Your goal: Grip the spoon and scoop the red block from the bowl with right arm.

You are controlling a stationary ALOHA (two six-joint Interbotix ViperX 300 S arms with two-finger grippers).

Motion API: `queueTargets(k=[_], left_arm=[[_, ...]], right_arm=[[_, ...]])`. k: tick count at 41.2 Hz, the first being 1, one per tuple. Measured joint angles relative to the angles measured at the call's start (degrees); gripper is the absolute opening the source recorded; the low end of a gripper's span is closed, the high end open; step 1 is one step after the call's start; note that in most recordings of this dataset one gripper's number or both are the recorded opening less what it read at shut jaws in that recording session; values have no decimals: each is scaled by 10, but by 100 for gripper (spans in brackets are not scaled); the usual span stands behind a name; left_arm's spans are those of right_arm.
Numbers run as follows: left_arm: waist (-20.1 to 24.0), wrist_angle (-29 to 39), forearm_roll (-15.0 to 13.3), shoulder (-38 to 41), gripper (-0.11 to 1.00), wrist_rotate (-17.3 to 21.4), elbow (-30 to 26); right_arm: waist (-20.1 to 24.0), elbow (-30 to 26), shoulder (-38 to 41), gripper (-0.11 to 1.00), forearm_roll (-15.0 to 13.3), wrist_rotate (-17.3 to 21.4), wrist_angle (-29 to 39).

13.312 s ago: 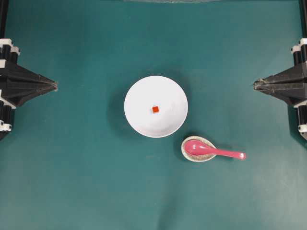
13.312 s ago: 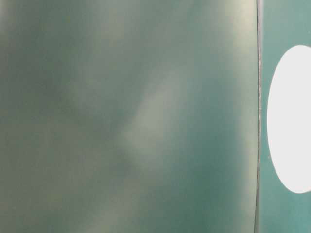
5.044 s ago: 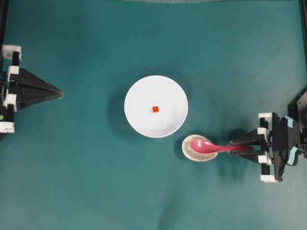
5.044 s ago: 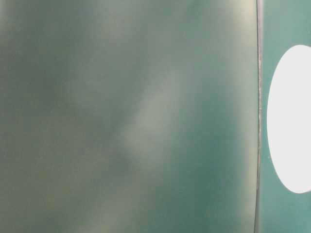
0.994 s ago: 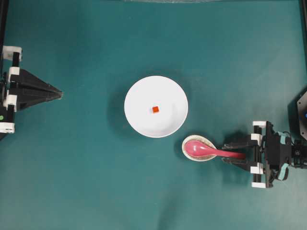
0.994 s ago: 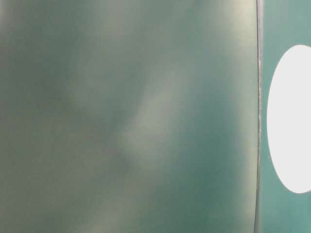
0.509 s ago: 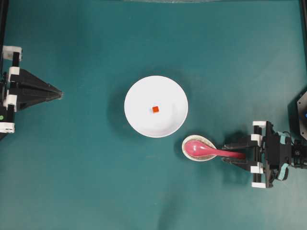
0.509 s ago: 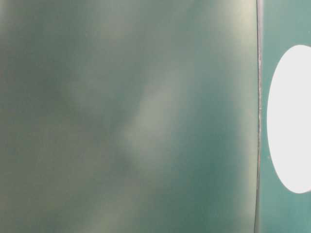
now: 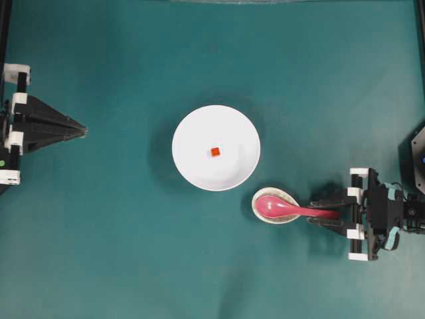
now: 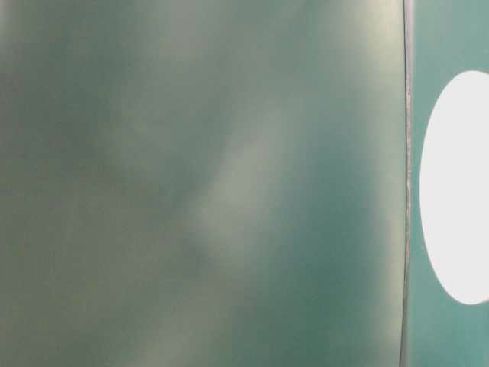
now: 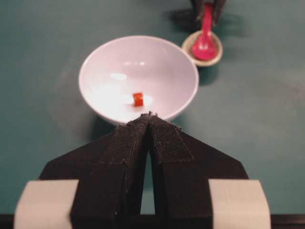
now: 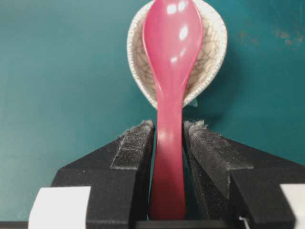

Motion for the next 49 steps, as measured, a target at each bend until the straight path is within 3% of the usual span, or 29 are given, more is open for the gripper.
queueTargets(k=[49], left_arm=[[-1, 0, -1, 0, 0, -1, 0]], right_arm=[[-10, -3, 0, 39, 1, 12, 0]])
